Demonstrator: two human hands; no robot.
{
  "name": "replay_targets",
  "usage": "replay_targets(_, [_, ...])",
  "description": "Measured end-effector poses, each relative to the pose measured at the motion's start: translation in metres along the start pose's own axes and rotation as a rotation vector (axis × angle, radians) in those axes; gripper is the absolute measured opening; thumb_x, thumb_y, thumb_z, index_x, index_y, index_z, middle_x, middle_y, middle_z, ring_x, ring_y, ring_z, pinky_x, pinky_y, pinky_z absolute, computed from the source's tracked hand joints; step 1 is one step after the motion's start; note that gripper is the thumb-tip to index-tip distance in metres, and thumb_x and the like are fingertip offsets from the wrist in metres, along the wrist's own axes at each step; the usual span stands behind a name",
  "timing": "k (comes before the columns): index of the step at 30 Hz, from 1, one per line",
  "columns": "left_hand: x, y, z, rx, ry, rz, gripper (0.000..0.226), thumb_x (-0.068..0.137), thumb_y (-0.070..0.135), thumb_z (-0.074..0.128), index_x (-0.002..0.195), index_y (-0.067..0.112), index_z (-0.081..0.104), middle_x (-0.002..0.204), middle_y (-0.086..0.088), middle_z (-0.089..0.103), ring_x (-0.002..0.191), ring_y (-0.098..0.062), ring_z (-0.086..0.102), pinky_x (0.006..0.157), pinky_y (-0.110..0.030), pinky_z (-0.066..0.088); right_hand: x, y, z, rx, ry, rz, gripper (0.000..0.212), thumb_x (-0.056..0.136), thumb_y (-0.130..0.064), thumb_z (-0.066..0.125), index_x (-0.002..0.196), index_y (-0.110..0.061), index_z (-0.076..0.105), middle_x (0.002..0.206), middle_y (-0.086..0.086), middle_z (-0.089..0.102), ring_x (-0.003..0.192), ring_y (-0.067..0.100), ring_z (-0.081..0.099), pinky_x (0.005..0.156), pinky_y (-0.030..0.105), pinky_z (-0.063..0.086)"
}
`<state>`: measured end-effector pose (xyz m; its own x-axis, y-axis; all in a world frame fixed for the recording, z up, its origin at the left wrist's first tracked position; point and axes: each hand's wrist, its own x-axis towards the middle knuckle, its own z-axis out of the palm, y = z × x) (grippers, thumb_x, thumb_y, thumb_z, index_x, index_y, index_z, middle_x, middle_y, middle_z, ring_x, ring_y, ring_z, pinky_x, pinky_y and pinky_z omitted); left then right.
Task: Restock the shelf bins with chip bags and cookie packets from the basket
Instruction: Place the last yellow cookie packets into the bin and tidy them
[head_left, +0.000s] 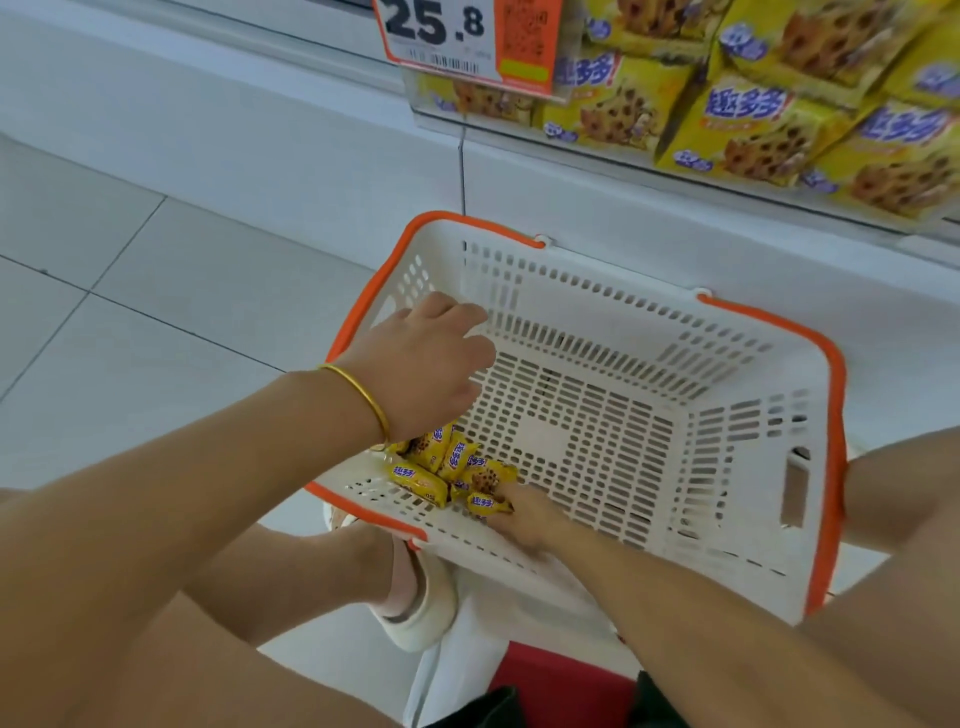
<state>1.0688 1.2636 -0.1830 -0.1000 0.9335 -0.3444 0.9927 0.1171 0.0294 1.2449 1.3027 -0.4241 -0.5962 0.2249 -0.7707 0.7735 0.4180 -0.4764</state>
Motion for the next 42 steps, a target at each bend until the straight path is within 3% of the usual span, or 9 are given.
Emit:
replay_targets(4, [0.004, 0.005, -0.004, 0.011, -0.102, 0.012, 0.040, 0.097, 0.034, 0.038, 0.137, 0.026, 0.041, 0.149, 0.001, 0.028, 0.134, -0.021, 0.026, 0.109, -0.039, 0.031, -0.023, -0.004, -0.044, 0.300, -0.130, 0.062, 0.031, 0.101, -0.037, 0.040, 0.124, -0.016, 0.045, 0.107, 0.004, 0.057, 0.077, 0.013, 0.056, 0.069, 0.030, 0.047])
replay_targets(8, [0.017, 0.012, -0.013, -0.260, -0.206, -0.058, 0.049, 0.097, 0.033, 0.045, 0.142, 0.020, 0.032, 0.144, -0.002, 0.038, 0.131, -0.020, 0.037, 0.106, -0.034, 0.034, -0.067, -0.005, -0.114, 0.785, -0.299, 0.051, 0.023, 0.100, -0.037, 0.043, 0.113, -0.021, 0.054, 0.108, 0.010, 0.059, 0.091, 0.025, 0.060, 0.084, 0.046, 0.055])
replay_targets(16, [0.047, 0.046, -0.049, -0.555, -0.158, -0.022, 0.044, 0.093, 0.038, 0.052, 0.131, 0.016, 0.046, 0.120, -0.004, 0.056, 0.093, -0.012, 0.055, 0.079, -0.020, 0.042, -0.151, -0.023, -0.196, 0.924, -0.244, -0.314, 0.041, 0.089, -0.038, 0.051, 0.121, -0.012, 0.054, 0.109, 0.012, 0.064, 0.098, 0.033, 0.061, 0.086, 0.051, 0.053])
replay_targets(21, [0.051, 0.063, -0.097, -0.596, 0.156, 0.089, 0.025, 0.086, 0.034, 0.064, 0.101, 0.014, 0.062, 0.068, 0.001, 0.052, 0.059, -0.012, 0.050, 0.059, -0.027, 0.046, -0.205, -0.039, -0.220, 0.928, 0.221, -0.450, 0.039, 0.078, -0.036, 0.059, 0.107, -0.010, 0.059, 0.096, 0.007, 0.064, 0.080, 0.016, 0.064, 0.070, 0.031, 0.055])
replay_targets(24, [0.049, 0.072, -0.127, -0.750, 0.398, 0.177, 0.022, 0.084, 0.031, 0.067, 0.096, 0.012, 0.067, 0.075, -0.015, 0.062, 0.071, -0.029, 0.060, 0.071, -0.045, 0.051, -0.239, -0.050, -0.240, 0.782, 0.592, -0.499, 0.034, 0.068, -0.039, 0.072, 0.095, -0.019, 0.062, 0.087, -0.004, 0.064, 0.075, 0.010, 0.062, 0.066, 0.031, 0.049])
replay_targets(28, [0.051, 0.078, -0.160, -0.969, 0.786, 0.233, 0.025, 0.082, 0.033, 0.068, 0.099, 0.015, 0.062, 0.063, 0.002, 0.056, 0.055, -0.005, 0.049, 0.054, -0.017, 0.041, -0.283, -0.072, -0.277, 0.589, 0.851, -0.586, 0.030, 0.067, -0.029, 0.082, 0.090, -0.031, 0.062, 0.089, -0.007, 0.063, 0.078, 0.009, 0.062, 0.064, 0.027, 0.051])
replay_targets(32, [0.054, 0.067, -0.172, -0.887, 1.097, 0.183, 0.029, 0.089, 0.030, 0.052, 0.116, 0.019, 0.051, 0.098, 0.012, 0.056, 0.088, 0.003, 0.055, 0.072, -0.013, 0.045, -0.308, -0.101, -0.319, 0.390, 1.152, -0.634, 0.029, 0.071, -0.030, 0.080, 0.092, -0.033, 0.059, 0.094, -0.010, 0.059, 0.082, 0.011, 0.057, 0.073, 0.030, 0.051])
replay_targets(36, [0.068, 0.052, -0.167, -0.527, 1.143, 0.147, 0.032, 0.090, 0.026, 0.051, 0.116, 0.008, 0.058, 0.110, 0.001, 0.053, 0.109, -0.024, 0.051, 0.094, -0.034, 0.041, -0.294, -0.121, -0.368, 0.189, 1.438, -0.506, 0.031, 0.081, -0.022, 0.073, 0.105, -0.019, 0.054, 0.090, -0.018, 0.047, 0.086, 0.003, 0.049, 0.069, 0.007, 0.039])
replay_targets(42, [0.081, 0.047, -0.156, -0.331, 1.105, 0.124, 0.031, 0.085, 0.024, 0.052, 0.109, 0.008, 0.062, 0.115, -0.013, 0.058, 0.110, -0.029, 0.049, 0.094, -0.026, 0.027, -0.254, -0.126, -0.406, -0.002, 1.436, -0.380, 0.031, 0.085, -0.018, 0.069, 0.112, -0.018, 0.054, 0.117, 0.000, 0.054, 0.099, 0.017, 0.052, 0.088, 0.032, 0.044])
